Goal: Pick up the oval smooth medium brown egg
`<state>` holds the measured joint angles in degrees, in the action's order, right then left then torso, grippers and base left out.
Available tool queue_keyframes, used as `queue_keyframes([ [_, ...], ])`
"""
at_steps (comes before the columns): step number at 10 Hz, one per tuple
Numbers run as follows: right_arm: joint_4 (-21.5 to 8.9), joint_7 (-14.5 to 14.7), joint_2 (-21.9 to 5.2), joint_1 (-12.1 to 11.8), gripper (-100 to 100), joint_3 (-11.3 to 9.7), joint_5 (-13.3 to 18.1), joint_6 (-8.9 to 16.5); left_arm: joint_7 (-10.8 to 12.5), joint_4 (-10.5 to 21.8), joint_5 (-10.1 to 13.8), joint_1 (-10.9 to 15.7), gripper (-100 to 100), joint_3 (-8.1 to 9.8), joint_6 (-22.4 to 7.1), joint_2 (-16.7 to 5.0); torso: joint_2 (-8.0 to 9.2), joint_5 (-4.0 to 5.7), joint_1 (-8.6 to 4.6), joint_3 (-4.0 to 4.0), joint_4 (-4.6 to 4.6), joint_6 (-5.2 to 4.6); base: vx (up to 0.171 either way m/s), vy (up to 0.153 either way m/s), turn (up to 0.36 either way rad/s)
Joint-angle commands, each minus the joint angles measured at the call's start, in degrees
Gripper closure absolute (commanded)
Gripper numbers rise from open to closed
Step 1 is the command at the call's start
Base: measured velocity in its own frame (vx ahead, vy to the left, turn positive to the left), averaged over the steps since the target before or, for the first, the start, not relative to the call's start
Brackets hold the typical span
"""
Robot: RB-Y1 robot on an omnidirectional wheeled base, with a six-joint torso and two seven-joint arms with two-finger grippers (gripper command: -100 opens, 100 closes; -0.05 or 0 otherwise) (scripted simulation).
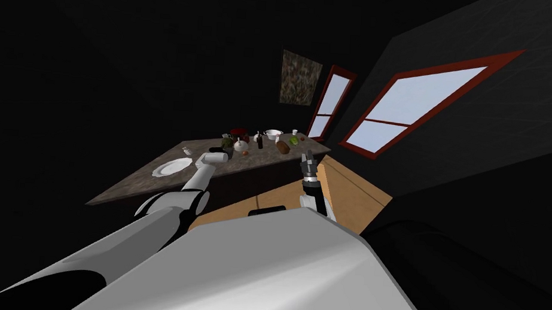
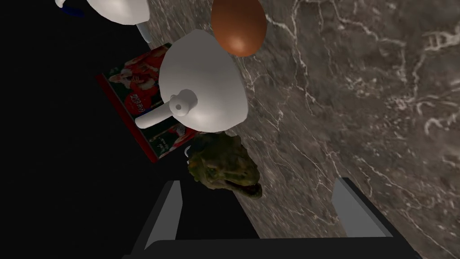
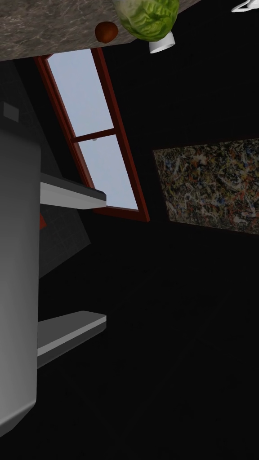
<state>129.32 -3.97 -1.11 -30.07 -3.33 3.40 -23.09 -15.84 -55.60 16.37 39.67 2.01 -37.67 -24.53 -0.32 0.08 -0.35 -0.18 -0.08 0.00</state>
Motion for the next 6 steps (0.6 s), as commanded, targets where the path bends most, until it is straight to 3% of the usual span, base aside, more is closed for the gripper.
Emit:
queue_keyframes([
  [1, 0.0, 0.0, 0.0, 0.0, 0, 0.0, 0.0, 0.0, -0.41, 2.62, 0.81, 1.3, -100, 0.13, -2.2, -0.54, 0.0, 0.0, 0.0, 0.0, 0.0, 0.0, 0.069, -0.084, -0.026],
  [4, 0.0, 0.0, 0.0, 0.0, 0, 0.0, 0.0, 0.0, -0.83, 5.06, 1.53, 2.63, -100, 0.18, -3.55, -0.96, 0.0, -0.01, 0.07, 0.01, 0.01, 0.0, 0.069, -0.053, -0.015],
  [6, 0.0, 0.0, 0.0, 0.0, 0, 0.0, 0.0, 0.0, -1.59, 9.09, 2.87, 4.74, -100, 0.26, -5.85, -1.67, 0.01, -0.03, 0.11, 0.01, 0.01, 0.01, 0.099, -0.072, -0.04],
])
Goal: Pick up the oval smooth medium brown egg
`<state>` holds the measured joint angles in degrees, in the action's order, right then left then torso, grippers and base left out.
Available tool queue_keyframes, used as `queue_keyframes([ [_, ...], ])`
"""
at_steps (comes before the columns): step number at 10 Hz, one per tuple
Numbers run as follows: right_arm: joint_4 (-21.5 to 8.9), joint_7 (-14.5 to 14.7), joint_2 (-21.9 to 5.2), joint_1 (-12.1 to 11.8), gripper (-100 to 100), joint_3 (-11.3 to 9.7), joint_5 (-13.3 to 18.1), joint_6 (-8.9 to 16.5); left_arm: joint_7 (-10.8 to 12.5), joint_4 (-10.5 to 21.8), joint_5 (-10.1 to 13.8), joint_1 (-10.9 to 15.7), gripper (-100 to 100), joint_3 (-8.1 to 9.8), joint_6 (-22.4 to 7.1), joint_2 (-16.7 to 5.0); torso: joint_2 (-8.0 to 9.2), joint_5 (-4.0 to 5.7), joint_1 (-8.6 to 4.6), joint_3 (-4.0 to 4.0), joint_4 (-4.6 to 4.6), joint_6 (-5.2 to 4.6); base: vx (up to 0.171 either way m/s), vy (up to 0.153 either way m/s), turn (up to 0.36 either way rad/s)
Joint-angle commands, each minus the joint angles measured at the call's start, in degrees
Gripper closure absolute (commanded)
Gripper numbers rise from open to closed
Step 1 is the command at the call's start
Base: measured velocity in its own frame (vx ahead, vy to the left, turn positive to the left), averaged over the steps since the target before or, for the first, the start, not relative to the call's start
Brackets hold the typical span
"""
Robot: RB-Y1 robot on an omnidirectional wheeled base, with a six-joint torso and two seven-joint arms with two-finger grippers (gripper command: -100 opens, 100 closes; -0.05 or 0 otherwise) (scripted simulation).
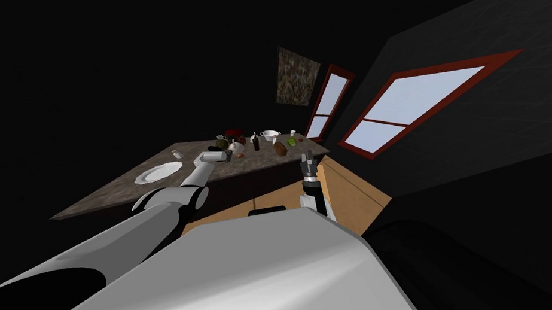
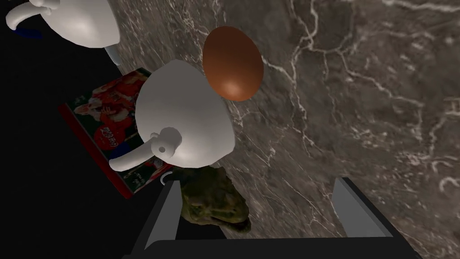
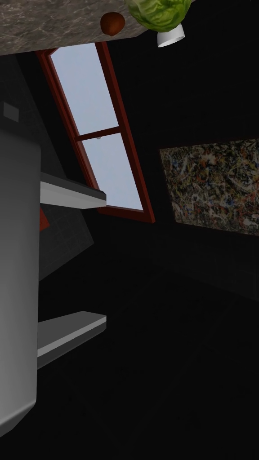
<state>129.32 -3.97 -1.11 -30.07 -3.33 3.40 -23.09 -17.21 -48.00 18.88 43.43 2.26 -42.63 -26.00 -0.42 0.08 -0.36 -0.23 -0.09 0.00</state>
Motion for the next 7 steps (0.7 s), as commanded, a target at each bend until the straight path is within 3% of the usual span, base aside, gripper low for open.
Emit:
queue_keyframes([
  [1, 0.0, 0.0, 0.0, 0.0, 0, 0.0, 0.0, 0.0, -0.22, 1.81, 0.36, 0.99, -100, 0.0, -0.88, -0.19, 0.0, 0.0, 0.0, 0.0, 0.0, 0.0, 0.102, -0.061, -0.01],
  [3, 0.0, 0.0, 0.0, 0.0, 0, 0.0, 0.0, 0.0, -0.87, 5.42, 1.5, 2.32, -100, 0.02, -2.62, -0.68, 0.04, -0.02, 0.11, 0.01, 0.0, 0.01, 0.1, -0.048, -0.038],
  [5, 0.0, 0.0, 0.0, 0.0, 0, 0.0, 0.0, 0.0, -1.54, 9.26, 2.7, 2.84, -100, -0.06, -4.23, -0.87, -0.12, -0.02, 0.1, -0.07, -0.03, 0.01, 0.197, -0.07, -0.063],
  [7, 0.01, 0.0, 0.0, -0.01, 0, 0.0, 0.0, 0.0, -1.43, 9.64, 2.54, 3.03, -100, -0.15, -4.07, -0.7, -0.41, -0.02, 0.06, -0.26, -0.12, 0.01, 0.152, -0.045, -0.025],
])
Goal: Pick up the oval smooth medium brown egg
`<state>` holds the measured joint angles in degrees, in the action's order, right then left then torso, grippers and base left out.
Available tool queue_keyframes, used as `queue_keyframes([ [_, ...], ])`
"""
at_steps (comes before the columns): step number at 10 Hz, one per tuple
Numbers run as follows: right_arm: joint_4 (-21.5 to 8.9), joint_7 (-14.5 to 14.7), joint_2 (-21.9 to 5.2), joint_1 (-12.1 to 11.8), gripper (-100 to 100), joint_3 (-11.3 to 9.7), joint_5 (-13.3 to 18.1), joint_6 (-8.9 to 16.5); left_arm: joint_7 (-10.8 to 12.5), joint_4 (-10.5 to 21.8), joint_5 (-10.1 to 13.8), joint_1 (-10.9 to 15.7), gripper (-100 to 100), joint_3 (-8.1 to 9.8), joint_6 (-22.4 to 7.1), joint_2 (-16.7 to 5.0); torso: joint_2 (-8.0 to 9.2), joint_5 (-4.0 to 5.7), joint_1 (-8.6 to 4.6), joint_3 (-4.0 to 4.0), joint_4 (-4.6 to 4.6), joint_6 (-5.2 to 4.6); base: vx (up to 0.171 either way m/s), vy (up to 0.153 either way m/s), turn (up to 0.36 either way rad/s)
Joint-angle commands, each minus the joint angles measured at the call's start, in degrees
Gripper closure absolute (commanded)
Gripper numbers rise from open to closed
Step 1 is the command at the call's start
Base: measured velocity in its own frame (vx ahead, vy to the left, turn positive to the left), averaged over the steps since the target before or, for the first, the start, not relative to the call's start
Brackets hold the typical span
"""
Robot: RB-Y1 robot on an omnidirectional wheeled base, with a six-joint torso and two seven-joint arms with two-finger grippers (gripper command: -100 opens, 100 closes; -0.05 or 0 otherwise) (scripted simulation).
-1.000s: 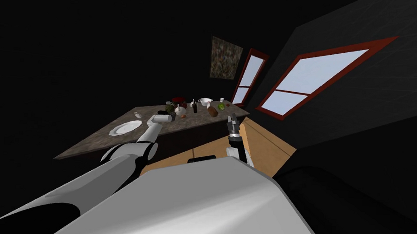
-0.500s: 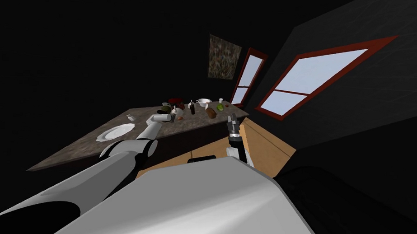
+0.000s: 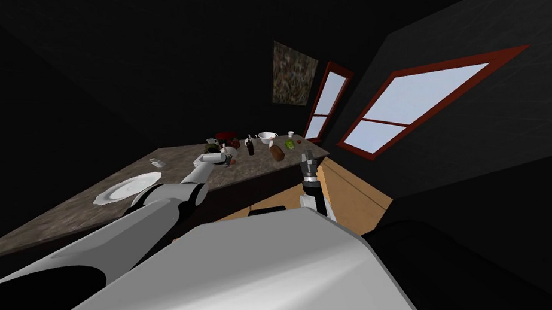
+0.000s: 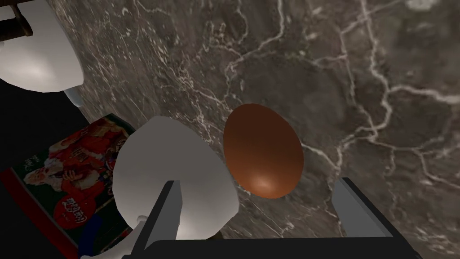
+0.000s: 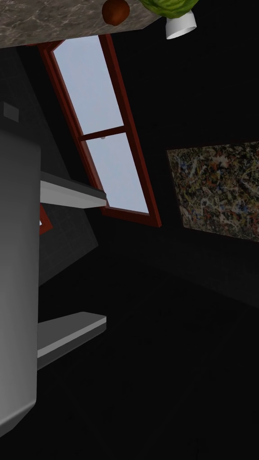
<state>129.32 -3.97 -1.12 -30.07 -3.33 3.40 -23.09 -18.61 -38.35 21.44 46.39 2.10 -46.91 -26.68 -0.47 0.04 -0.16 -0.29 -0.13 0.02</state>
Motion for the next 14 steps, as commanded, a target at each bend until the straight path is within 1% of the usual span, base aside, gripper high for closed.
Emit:
queue_keyframes([
  [1, 0.0, 0.0, 0.0, 0.0, 0, 0.0, 0.0, 0.0, 0.0, 0.0, 0.0, 0.0, 0, 0.0, 0.0, 0.0, 0.0, 0.0, 0.0, 0.0, 0.0, 0.0, 0.017, -0.006, 0.001],
  [2, 0.0, 0.0, 0.0, 0.01, 0, 0.0, 0.0, 0.0, 2.07, 1.11, -1.34, 0.01, -100, 0.31, 0.82, -0.3, 0.28, -0.02, 0.08, 0.17, 0.07, 0.01, -0.03, 0.058, -0.247],
  [5, -0.01, 0.0, -0.01, 0.02, 0, 0.01, 0.0, 0.01, 5.17, 2.77, -3.35, 0.01, -100, 0.78, 2.01, -0.77, 0.63, -0.12, 0.49, 0.38, 0.16, -0.01, -0.048, 0.096, -0.237],
  [10, -0.01, 0.0, -0.01, 0.02, 0, 0.01, 0.0, 0.01, 10.34, 5.54, -6.71, 0.0, -100, 1.56, 4.0, -1.54, 0.65, -0.1, 0.42, 0.39, 0.16, -0.01, -0.055, 0.066, -0.191],
  [12, -0.01, 0.0, -0.01, 0.01, 0, 0.01, 0.0, 0.01, 10.3, 5.18, -6.64, -0.05, -100, 1.52, 3.65, -1.49, 0.54, -0.08, 0.33, 0.33, 0.14, 0.03, -0.02, 0.025, -0.029],
  [13, -0.01, 0.0, 0.0, 0.01, 0, 0.01, 0.0, 0.01, 10.32, 5.37, -6.65, 0.03, 100, 1.52, 3.83, -1.5, 0.47, -0.07, 0.25, 0.29, 0.13, 0.03, -0.005, 0.002, 0.007],
  [14, -0.01, 0.0, 0.0, 0.01, 0, 0.01, 0.0, 0.0, 10.32, 5.43, -6.65, -0.09, 100, 1.51, 3.75, -1.47, 0.41, -0.03, 0.2, 0.28, 0.17, -0.02, 0.0, 0.0, 0.0],
])
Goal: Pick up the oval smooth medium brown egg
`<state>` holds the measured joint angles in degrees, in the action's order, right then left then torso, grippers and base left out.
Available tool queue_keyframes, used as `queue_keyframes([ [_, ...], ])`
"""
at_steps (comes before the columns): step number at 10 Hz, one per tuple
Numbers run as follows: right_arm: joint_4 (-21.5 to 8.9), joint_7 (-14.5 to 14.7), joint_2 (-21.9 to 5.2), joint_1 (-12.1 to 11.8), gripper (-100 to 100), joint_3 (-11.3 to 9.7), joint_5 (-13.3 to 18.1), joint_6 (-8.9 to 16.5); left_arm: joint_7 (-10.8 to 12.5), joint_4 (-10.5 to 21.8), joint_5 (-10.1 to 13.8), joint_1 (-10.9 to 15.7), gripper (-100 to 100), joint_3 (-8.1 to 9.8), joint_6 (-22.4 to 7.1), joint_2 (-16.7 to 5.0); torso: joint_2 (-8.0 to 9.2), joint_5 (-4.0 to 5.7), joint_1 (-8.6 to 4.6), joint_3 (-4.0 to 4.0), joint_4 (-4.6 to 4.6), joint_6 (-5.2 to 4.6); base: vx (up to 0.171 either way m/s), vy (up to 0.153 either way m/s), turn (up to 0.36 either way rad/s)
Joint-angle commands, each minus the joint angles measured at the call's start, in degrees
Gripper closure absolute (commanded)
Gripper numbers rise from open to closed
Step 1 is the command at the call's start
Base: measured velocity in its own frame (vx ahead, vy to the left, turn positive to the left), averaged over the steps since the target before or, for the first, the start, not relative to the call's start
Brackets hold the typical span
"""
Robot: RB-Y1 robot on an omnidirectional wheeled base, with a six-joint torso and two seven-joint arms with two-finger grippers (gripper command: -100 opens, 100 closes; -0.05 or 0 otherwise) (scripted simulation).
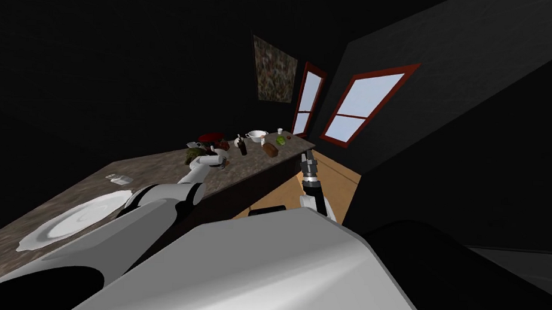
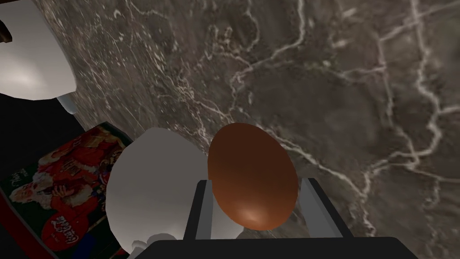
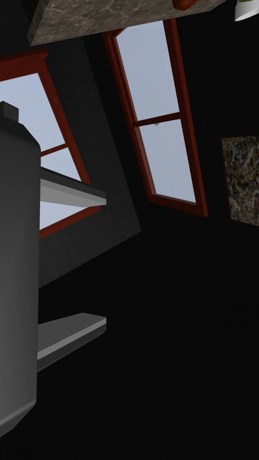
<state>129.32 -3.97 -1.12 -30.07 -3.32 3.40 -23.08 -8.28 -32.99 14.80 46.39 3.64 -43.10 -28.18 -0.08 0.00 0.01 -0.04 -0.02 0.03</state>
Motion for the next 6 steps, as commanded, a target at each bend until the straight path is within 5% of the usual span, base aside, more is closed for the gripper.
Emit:
queue_keyframes([
  [1, 0.0, 0.0, 0.0, 0.0, 0, 0.0, 0.0, 0.0, 0.0, 0.0, 0.0, 0.0, 100, 0.0, 0.0, 0.0, 0.0, 0.0, 0.0, 0.0, 0.0, 0.0, 0.0, 0.0, 0.0],
  [3, 0.0, 0.0, 0.0, 0.0, 0, 0.0, 0.0, 0.0, -0.01, 0.0, 0.0, 0.0, 100, -0.01, 0.01, 0.01, -0.01, 0.0, 0.0, -0.01, 0.0, 0.01, 0.0, 0.0, 0.0],
  [4, 0.0, 0.0, 0.0, 0.0, 0, 0.0, 0.0, 0.0, -0.01, 0.01, 0.0, -0.01, 0, -0.01, 0.0, 0.01, -0.01, 0.0, -0.01, 0.0, 0.01, 0.01, 0.0, 0.0, 0.0],
  [5, 0.0, 0.0, 0.0, 0.0, 0, 0.0, 0.0, 0.0, -2.07, -0.93, 1.28, 0.0, 100, -0.28, -0.6, 0.27, 0.0, 0.01, -0.01, 0.01, 0.01, 0.01, 0.051, -0.049, 0.3],
  [6, 0.0, 0.0, 0.0, -0.02, 0, 0.0, 0.0, 0.0, -3.1, -1.48, 1.95, 0.0, 100, -0.44, -1.0, 0.42, -0.11, 0.05, -0.12, -0.04, 0.0, 0.17, 0.082, -0.107, 0.314],
])
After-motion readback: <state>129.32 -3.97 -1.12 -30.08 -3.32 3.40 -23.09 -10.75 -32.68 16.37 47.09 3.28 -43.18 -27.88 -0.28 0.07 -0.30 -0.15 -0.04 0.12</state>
